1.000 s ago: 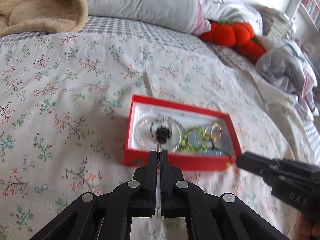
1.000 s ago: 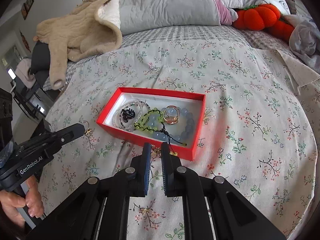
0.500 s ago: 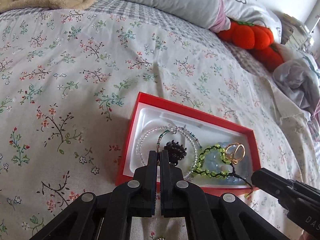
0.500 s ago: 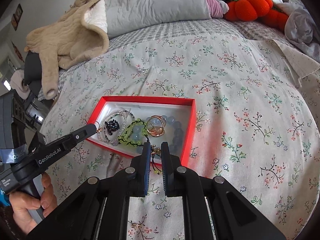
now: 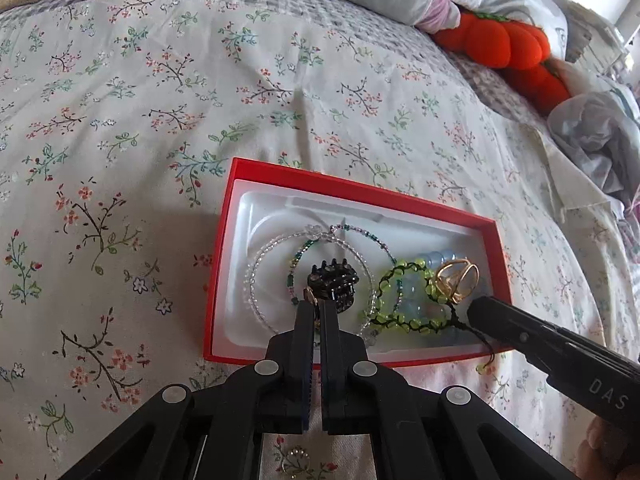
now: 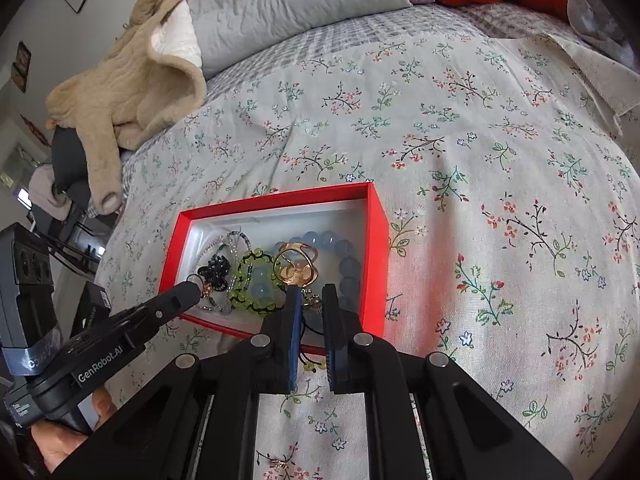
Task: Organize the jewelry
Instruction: 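Carry both held pieces into the red box and open both tools, then move both tools toward the silver ring left on the bedspread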
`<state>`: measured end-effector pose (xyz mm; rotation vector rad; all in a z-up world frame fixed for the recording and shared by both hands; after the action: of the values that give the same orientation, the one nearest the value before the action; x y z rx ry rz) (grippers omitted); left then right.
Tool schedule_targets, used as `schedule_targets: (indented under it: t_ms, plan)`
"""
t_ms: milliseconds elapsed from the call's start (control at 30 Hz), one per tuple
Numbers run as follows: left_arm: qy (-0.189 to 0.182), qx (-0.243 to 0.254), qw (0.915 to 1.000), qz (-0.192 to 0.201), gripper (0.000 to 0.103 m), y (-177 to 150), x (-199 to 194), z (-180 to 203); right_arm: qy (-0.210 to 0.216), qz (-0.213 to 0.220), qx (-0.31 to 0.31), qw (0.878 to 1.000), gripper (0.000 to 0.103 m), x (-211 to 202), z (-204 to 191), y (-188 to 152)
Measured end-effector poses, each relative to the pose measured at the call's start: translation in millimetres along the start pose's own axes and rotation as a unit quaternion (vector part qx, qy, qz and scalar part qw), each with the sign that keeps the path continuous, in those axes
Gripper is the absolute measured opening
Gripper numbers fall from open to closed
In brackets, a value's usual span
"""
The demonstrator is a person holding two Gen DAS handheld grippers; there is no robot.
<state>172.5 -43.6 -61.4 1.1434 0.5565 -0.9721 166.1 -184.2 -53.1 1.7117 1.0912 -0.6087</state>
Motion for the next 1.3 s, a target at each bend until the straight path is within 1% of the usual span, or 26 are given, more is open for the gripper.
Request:
schedule_targets:
  t_ms: [67,133,200,267,367,433,467,500,567,633,700,767,833,900,967,1033,1067,1100,1167,1300]
  plan:
    - [-0.005,-0.001,1.0,-0.002,0.0,-1.2,-1.5,2.1,-0.003,-0.001,0.0,1.0,0.01,2.3,1.3,1.2]
    - [-0.002,0.0,1.0,0.0,0.0,-0.7,-2.2,2.4,-0.002,0.002,0.0,1.0,0.011,3.0,0.6,2.9]
    - [0.003,-0.002,1.0,0.0,0.0,-0.4,-2.0,1.5,0.009,0.008,-0.007,1.0,0.011,0.2,-4.7,4.9]
    - [-0.001,-0.005,1.0,-0.004,0.0,-0.2,-2.1,1.3,0.024,0.009,-0.017,1.0,0.012,-3.7,-12.5,5.8]
    - [-0.003,-0.008,1.0,-0.005,0.001,0.5,-6.7,2.2,0.028,0.01,-0.034,0.999,0.013,-9.2,-21.0,4.8]
    - [-0.004,-0.005,1.0,-0.001,0.012,0.6,-12.0,3.9,0.032,0.009,-0.04,0.999,0.017,-11.3,-25.0,3.3]
    - [-0.004,-0.003,1.0,0.002,0.02,0.5,-15.3,4.7,0.033,0.009,-0.042,0.999,0.02,-12.8,-26.4,2.3]
    - [-0.003,-0.001,1.0,0.004,0.024,-0.2,-18.7,5.6,0.033,0.009,-0.046,0.998,0.022,-14.1,-27.6,1.2]
    - [-0.001,0.003,1.0,0.007,0.027,-2.5,-25.8,7.3,0.025,0.008,-0.058,0.998,0.023,-17.2,-28.9,-2.0]
    - [0.0,0.006,0.9999,0.009,0.035,-5.2,-33.1,8.6,0.017,0.007,-0.067,0.998,0.023,-21.9,-29.0,-6.8]
    - [0.004,0.013,0.9998,0.015,0.046,-8.5,-40.9,9.3,0.009,0.005,-0.076,0.997,0.023,-26.5,-28.4,-12.4]
    - [0.017,0.028,0.9993,0.018,0.051,-13.1,-45.8,6.9,0.003,0.002,-0.088,0.996,0.023,-31.5,-28.3,-19.4]
    - [0.041,0.044,0.9981,0.016,0.052,-20.9,-46.9,0.1,-0.005,0.003,-0.102,0.995,0.023,-36.6,-26.6,-27.1]
    - [0.06,0.05,0.9969,0.004,0.052,-30.4,-45.6,-8.6,-0.016,0.0,-0.112,0.994,0.023,-39.8,-23.0,-34.9]
    - [0.069,0.051,0.9963,-0.007,0.052,-40.5,-44.6,-16.3,-0.026,-0.005,-0.121,0.992,0.023,-42.3,-19.0,-43.2]
    - [0.074,0.054,0.9956,-0.016,0.057,-50.3,-44.5,-21.5,-0.034,-0.008,-0.129,0.991,0.024,-45.0,-14.9,-51.5]
    - [0.077,0.057,0.9952,-0.018,0.063,-55.0,-44.7,-22.7,-0.038,-0.009,-0.133,0.99,0.026,-45.9,-13.4,-56.0]
    - [0.079,0.061,0.9948,-0.019,0.068,-59.6,-45.3,-23.9,-0.043,-0.012,-0.137,0.99,0.032,-45.6,-11.6,-61.4]
    - [0.086,0.07,0.9936,-0.02,0.072,-69.3,-46.5,-27.8,-0.05,-0.021,-0.144,0.988,0.038,-43.3,-8.8,-73.4]
    - [0.101,0.066,0.9923,-0.029,0.079,-91.5,-47.8,-42.5,-0.065,-0.043,-0.165,0.983,0.04,-38.4,-5.5,-100.5]
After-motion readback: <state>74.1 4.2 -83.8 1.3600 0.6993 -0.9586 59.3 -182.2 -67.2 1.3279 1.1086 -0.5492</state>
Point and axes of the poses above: each gripper's, at about its wrist camera, not at the fingertips, and x roughly the way its jaws point, z to its right, y to its top, the point moved 10 cm from there along x, roughly the way its jaws point, and after that the axes turned 1 degree about -z, right-handed, at the moved point
